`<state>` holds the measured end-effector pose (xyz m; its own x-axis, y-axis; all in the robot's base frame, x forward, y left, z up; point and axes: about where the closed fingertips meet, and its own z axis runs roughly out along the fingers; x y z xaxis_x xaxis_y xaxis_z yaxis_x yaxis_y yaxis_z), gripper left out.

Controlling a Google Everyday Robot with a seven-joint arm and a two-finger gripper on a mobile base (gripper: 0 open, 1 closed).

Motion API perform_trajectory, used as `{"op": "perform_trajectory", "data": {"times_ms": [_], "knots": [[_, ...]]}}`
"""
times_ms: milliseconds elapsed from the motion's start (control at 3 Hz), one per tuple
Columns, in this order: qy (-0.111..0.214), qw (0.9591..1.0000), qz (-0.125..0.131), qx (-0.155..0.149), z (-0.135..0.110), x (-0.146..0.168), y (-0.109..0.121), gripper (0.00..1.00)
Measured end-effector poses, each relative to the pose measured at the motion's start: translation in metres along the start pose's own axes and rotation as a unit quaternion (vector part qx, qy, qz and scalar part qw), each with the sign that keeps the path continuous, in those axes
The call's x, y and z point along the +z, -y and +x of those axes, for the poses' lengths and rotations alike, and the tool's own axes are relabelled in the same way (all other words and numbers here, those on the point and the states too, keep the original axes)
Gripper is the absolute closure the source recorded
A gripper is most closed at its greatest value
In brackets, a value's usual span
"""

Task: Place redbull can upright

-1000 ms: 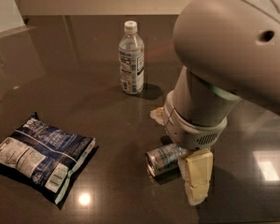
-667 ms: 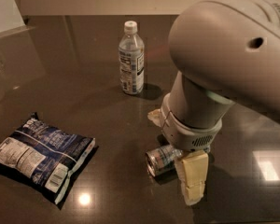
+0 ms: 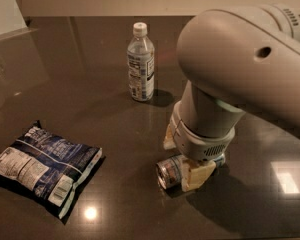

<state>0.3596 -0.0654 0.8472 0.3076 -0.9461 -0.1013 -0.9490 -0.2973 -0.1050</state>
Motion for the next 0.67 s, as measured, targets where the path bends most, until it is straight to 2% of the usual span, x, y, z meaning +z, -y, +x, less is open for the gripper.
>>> {"op": "perform_trajectory", "data": {"times_ms": [333,667], "knots": [[0.003,1.0,0.002,-0.001,0.001,-0.005,0.004,0.64],[0.027,0.9996,0.006,0.01,0.001,-0.016,0.008,0.87]]}}
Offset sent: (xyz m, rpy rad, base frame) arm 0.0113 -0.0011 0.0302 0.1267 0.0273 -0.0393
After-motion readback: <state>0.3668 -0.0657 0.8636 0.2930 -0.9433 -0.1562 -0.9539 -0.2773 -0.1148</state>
